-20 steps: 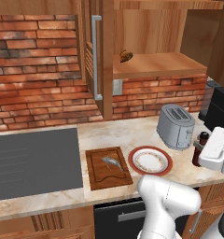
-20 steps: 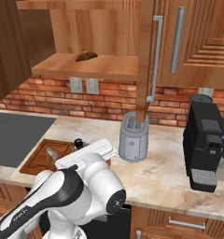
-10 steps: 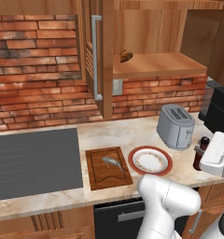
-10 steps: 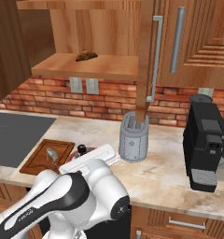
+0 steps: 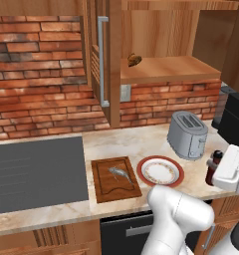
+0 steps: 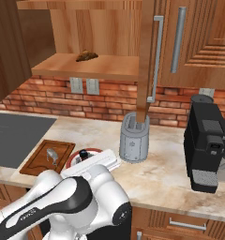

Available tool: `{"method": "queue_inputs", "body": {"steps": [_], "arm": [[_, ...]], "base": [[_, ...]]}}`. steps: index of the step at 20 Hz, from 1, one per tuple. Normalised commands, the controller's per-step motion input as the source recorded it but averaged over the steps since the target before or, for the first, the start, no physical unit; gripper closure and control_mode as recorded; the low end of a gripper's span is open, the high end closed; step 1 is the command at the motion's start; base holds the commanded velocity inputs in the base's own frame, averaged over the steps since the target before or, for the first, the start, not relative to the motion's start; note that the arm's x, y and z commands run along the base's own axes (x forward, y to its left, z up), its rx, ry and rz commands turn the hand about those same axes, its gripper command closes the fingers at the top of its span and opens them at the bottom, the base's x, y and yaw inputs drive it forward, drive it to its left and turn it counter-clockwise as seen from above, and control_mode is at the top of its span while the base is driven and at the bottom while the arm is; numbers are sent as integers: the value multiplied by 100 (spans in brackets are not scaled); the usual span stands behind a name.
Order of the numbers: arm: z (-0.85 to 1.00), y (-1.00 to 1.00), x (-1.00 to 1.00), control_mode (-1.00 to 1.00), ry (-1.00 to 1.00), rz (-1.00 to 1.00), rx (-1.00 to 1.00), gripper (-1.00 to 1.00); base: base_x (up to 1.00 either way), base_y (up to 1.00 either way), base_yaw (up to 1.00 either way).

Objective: Pick the fish from the plate and place it on the cutting board. Then pick the condiment bottle from the cabinet and place it next to the cutting board.

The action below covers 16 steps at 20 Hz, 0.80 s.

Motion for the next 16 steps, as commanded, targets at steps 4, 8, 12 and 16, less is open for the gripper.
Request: {"method": "queue_inputs", "body": {"steps": [4,8,12,16], "arm": [[-12,0,0,-100,0,0,0,100],[-10,0,0,-100,0,0,0,100],[-4,-4,0,-100,0,-1,0,100],[-2,-7,0,-100,0,0,0,100]], "base": [[0,0,0],[0,0,0],[0,0,0],[0,0,0]]}}
